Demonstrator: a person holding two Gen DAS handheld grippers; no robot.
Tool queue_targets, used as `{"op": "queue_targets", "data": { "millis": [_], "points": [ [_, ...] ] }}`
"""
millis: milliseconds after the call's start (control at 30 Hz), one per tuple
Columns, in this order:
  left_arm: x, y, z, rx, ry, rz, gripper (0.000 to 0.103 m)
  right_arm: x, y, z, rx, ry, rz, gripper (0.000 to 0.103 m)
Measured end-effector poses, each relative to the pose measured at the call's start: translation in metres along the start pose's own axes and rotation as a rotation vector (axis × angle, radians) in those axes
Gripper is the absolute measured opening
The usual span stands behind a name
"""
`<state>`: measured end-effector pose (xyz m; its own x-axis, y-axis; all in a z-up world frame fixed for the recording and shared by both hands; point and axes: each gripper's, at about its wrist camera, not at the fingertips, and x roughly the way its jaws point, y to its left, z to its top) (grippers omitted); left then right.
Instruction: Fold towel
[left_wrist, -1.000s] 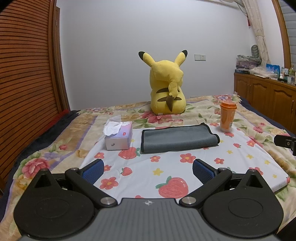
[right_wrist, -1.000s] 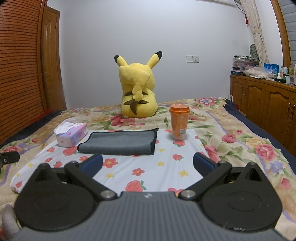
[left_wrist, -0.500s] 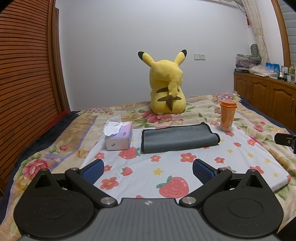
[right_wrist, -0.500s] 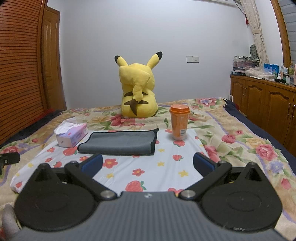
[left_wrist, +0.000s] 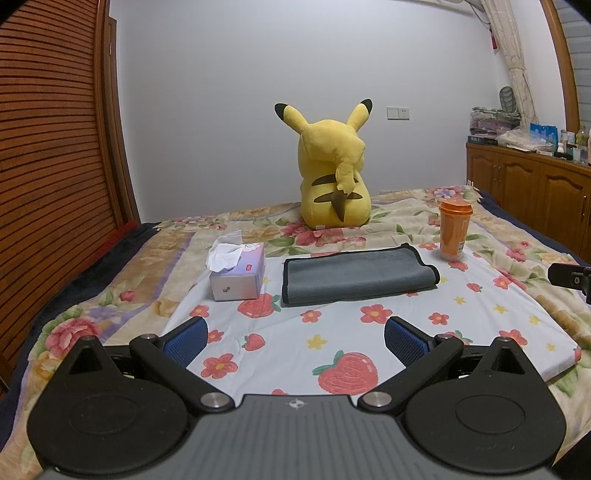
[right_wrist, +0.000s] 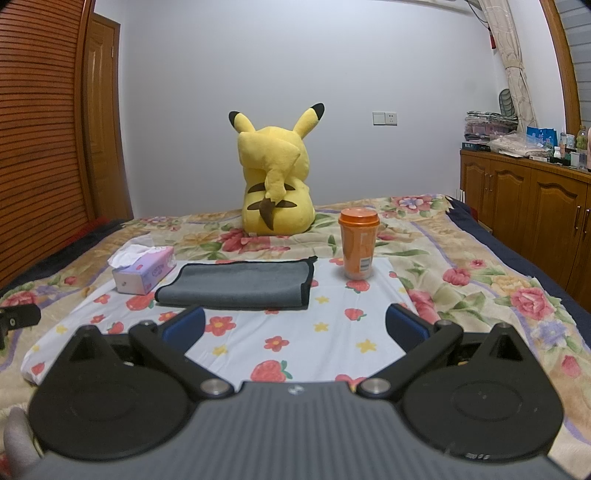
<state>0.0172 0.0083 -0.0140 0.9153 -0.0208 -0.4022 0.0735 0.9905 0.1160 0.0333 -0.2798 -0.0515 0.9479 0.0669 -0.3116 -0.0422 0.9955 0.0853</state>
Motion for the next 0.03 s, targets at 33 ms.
{"op": "queue_targets", "data": {
  "millis": [33],
  "points": [
    [-0.0001,0.0,-0.0001,-0.001,0.0,0.0,0.103,0.0,-0.0001,0.0,0.0,0.0,0.0,0.103]
  ]
}}
